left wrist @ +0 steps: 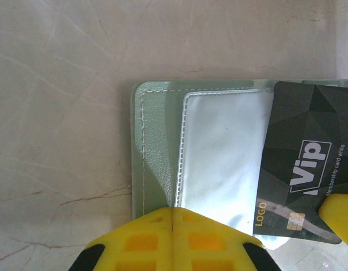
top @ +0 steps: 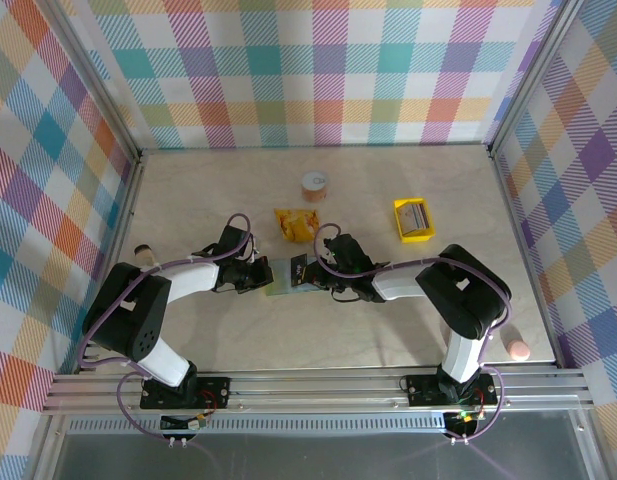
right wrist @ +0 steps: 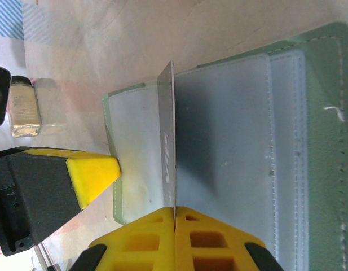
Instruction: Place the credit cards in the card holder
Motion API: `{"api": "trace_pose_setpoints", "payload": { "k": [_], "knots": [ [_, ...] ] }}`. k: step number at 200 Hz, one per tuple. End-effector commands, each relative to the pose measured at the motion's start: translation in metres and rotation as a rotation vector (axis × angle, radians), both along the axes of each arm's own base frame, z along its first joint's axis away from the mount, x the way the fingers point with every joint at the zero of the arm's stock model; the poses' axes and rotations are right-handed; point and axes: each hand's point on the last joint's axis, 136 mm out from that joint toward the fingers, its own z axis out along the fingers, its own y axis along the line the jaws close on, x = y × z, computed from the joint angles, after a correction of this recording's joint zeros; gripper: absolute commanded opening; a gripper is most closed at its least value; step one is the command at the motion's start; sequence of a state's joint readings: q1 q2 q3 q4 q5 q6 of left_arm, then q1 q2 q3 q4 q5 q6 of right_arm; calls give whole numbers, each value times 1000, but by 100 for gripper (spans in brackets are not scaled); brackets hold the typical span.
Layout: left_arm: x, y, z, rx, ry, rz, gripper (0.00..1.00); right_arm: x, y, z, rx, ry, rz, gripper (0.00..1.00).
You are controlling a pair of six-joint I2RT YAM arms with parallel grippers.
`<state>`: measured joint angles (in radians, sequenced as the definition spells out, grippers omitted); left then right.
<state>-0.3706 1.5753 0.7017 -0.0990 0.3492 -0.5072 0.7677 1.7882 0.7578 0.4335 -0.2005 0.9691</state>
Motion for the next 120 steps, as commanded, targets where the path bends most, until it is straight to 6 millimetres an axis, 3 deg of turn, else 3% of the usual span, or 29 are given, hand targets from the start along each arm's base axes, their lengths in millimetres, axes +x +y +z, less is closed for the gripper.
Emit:
{"api": "trace_pose_setpoints", "payload": {
  "k": [1, 120],
  "knots": [
    [-8, 10, -11, 35, 29, 8, 0, -1, -3, -1, -1, 4, -25, 0],
    [-8, 9, -11, 34, 34, 5, 0, -15, 5, -22, -47, 119, 30, 0]
  ]
}}
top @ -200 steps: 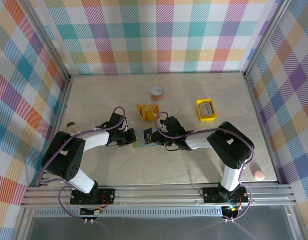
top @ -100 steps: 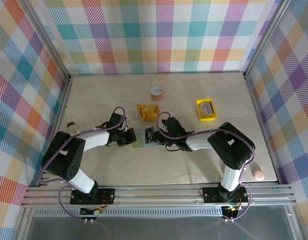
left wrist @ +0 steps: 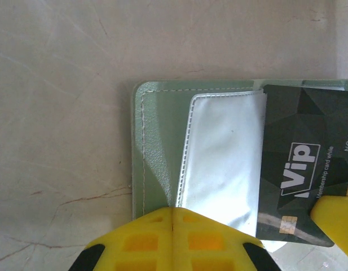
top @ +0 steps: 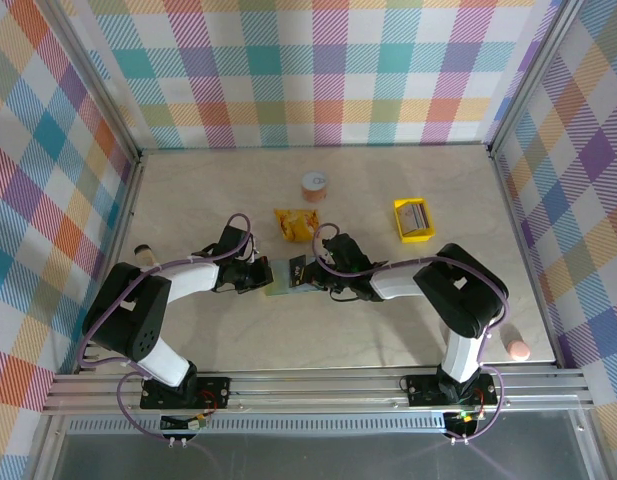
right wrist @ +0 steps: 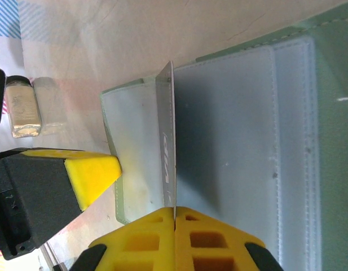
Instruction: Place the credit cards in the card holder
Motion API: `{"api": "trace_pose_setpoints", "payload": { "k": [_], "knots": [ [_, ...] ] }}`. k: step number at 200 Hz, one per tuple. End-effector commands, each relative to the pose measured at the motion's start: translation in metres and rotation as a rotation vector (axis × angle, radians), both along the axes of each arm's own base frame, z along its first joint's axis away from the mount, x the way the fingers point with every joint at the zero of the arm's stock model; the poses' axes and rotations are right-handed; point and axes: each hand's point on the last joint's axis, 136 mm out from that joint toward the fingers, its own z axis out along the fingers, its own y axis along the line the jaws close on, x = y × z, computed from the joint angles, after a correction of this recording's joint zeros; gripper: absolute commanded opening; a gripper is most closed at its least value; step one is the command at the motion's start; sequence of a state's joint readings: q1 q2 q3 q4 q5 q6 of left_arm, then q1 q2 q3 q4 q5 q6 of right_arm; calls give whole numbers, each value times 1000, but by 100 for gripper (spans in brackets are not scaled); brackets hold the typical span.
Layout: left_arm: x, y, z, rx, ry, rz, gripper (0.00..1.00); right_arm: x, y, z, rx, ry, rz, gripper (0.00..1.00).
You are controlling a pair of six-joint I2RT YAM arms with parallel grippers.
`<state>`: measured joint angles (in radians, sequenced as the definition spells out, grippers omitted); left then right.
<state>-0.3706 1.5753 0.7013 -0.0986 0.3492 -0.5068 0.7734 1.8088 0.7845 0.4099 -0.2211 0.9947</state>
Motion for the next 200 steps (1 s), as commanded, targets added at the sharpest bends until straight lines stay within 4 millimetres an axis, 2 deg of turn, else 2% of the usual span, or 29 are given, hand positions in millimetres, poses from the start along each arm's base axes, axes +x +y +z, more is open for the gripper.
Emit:
{"api": "trace_pose_setpoints", "payload": {
  "k": [1, 107, 137, 161, 200],
  "knots": [
    [-8, 9, -11, 34, 34, 5, 0, -13, -1, -20, -52, 78, 25, 0],
    [-10, 12, -11, 48, 40, 8, 0, -15, 6, -16, -47, 56, 88, 0],
    [-11, 14, -10, 59, 39, 10, 0, -14, 4, -6, -75, 27, 108, 20],
    [-11, 15, -10, 63, 34, 10, 0, -13, 3, 3, -106, 17, 125, 30],
    [-12, 14, -10, 59, 33, 4, 0, -13, -7, 14, -174, 11, 114, 34]
  ]
}}
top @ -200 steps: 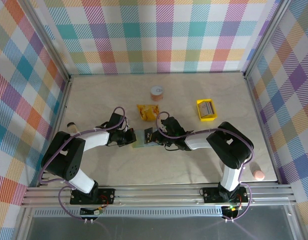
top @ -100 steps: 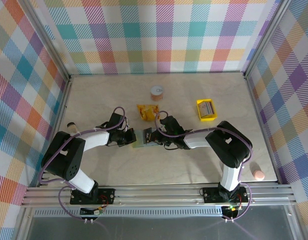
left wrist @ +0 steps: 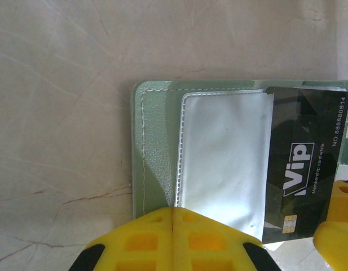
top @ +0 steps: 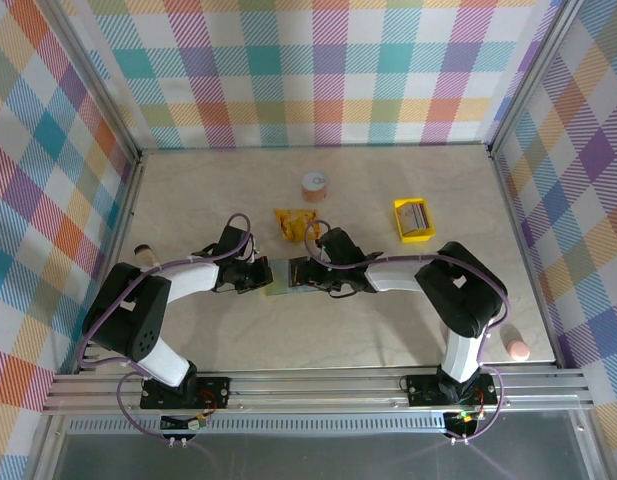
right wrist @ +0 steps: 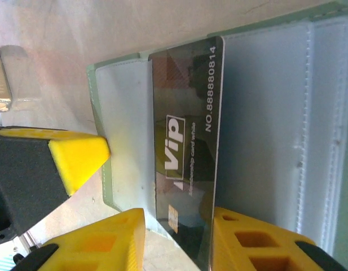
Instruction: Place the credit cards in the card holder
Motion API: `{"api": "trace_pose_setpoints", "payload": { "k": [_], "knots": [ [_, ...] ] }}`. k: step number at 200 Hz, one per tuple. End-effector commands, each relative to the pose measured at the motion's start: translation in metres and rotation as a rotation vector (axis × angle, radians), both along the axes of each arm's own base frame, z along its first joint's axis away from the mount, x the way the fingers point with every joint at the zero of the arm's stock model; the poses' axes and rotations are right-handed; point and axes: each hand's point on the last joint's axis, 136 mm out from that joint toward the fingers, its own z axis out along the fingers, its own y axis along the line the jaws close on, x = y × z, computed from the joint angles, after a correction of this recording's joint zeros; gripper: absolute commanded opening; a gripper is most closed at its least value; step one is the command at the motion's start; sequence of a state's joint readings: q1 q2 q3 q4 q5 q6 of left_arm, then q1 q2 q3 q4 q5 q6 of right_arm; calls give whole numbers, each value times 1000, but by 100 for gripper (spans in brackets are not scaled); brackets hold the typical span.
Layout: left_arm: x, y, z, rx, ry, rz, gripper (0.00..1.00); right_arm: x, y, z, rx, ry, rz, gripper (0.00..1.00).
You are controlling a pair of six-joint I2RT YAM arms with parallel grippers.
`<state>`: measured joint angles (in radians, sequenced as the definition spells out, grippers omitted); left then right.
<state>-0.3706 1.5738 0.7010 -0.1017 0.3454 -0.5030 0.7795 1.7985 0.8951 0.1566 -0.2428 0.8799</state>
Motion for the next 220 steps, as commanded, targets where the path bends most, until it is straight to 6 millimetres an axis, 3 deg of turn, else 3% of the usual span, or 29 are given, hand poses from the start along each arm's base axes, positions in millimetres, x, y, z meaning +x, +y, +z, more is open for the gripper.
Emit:
{"api": "trace_pose_setpoints", "payload": {
  "k": [1, 41, 80, 133, 169, 220],
  "knots": [
    [-12, 13, -10, 54, 35, 6, 0, -5, -9, 12, -63, -15, 19, 34],
    [-13, 14, -9, 57, 31, -2, 0, -1, -25, 24, -159, -63, 2, 33],
    [-12, 13, -9, 52, 29, -5, 0, 7, -13, 32, -194, -92, 81, 26],
    [-13, 12, -8, 47, 30, -8, 0, 20, -1, 21, -247, -77, 118, 25],
    [-13, 11, -8, 46, 34, -10, 0, 22, 1, 12, -270, -59, 126, 19],
    [-12, 11, -7, 45, 34, -10, 0, 23, 3, 0, -285, -39, 140, 18]
  ]
}}
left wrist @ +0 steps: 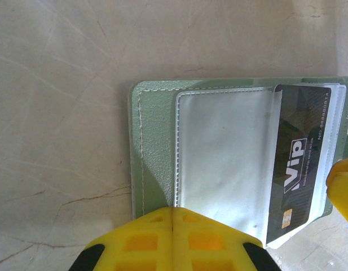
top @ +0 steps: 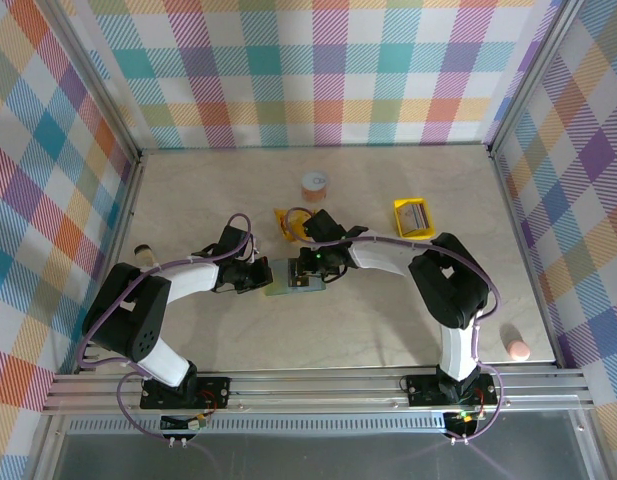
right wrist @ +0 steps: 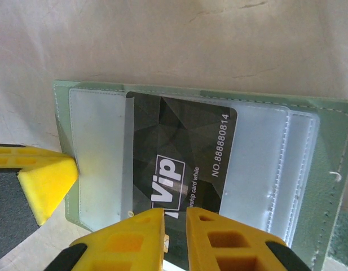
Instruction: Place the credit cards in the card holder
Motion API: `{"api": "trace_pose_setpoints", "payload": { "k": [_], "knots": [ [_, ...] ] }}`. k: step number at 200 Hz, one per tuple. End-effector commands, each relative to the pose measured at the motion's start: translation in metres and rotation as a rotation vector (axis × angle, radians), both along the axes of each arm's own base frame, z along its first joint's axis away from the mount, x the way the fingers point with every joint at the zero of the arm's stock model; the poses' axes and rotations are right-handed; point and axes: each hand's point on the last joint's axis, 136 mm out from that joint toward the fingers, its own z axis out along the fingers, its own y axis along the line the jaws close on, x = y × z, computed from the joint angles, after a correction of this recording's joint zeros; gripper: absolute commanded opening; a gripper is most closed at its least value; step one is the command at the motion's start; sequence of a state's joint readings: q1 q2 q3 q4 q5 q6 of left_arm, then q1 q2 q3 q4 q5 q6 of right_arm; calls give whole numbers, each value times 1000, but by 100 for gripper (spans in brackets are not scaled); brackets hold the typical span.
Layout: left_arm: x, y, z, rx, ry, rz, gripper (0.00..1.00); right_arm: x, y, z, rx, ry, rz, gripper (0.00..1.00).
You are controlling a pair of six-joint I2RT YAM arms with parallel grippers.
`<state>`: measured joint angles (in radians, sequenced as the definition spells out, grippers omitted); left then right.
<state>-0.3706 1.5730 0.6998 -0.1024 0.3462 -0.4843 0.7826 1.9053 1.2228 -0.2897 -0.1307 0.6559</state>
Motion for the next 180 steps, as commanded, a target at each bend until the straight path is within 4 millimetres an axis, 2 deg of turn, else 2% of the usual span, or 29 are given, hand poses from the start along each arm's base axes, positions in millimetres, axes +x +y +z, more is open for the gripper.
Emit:
{"api": "trace_pose_setpoints", "payload": {
  "k": [1, 42, 91, 180],
  "knots": [
    [-12, 11, -7, 39, 41, 6, 0, 0, 5, -4, -18, 1, 28, 18],
    [-12, 11, -8, 42, 44, 5, 0, 1, 7, -13, -30, 10, 44, 19],
    [-12, 11, -7, 44, 44, 2, 0, -6, 9, -24, -21, 40, 74, 15],
    [-10, 13, 2, 53, 27, 2, 0, -8, 12, -27, -33, 34, 152, 14]
  ]
}}
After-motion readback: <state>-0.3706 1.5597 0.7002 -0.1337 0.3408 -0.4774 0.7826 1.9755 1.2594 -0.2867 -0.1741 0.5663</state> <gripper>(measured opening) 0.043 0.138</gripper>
